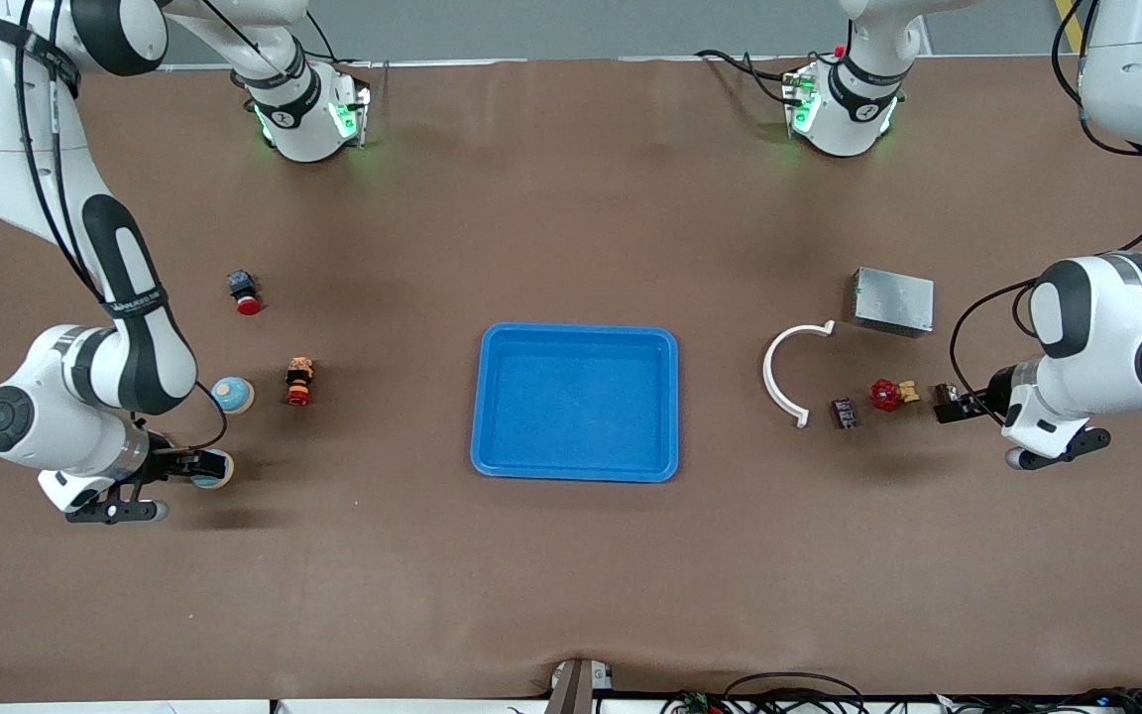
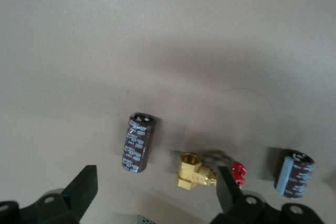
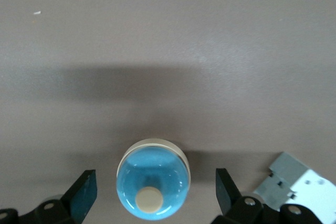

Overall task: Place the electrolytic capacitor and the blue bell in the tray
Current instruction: 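Grasp the blue button with the right gripper while the left gripper grasps a capacitor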

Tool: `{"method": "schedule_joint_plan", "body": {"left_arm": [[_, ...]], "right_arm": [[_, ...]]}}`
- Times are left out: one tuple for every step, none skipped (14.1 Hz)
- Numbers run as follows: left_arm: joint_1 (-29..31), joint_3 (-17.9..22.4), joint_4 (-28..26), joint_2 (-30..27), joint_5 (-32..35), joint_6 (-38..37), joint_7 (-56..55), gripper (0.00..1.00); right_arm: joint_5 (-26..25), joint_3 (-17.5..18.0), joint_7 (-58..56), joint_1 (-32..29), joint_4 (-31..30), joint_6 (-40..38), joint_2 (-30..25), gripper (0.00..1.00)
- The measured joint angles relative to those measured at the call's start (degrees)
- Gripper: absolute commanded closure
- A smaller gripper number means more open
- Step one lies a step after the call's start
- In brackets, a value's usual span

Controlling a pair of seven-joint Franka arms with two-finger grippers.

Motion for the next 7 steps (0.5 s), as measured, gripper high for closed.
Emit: {"method": "schedule_joint_plan", "body": {"left_arm": [[0.2,0.0,0.0,0.4,0.0,0.3,0.0,0.00],[0.4,0.0,0.0,0.8,0.0,0.5,0.0,0.00],[0.4,0.0,0.0,1.2,0.0,0.8,0.0,0.00],[0.4,0.0,0.0,1.6,0.0,1.0,0.0,0.00],[0.4,0.0,0.0,2.0,0.0,1.0,0.0,0.00],[0.4,0.0,0.0,2.3,0.0,1.1,0.0,0.00],[0.4,0.0,0.0,2.6,0.0,1.2,0.0,0.00]], "right_arm": [[0.0,0.0,0.0,0.1,-0.5,0.6,0.0,0.00],[0.0,0.0,0.0,0.2,-0.8,0.8,0.0,0.00],[0.0,0.0,0.0,0.3,-0.9,0.8,0.0,0.00],[0.0,0.0,0.0,0.3,-0.9,0.8,0.0,0.00],[0.0,0.0,0.0,0.3,-0.9,0.8,0.0,0.04],[0.0,0.0,-0.1,0.3,-0.9,0.8,0.0,0.22],[0.0,0.0,-0.1,0.3,-0.9,0.8,0.0,0.35]]}}
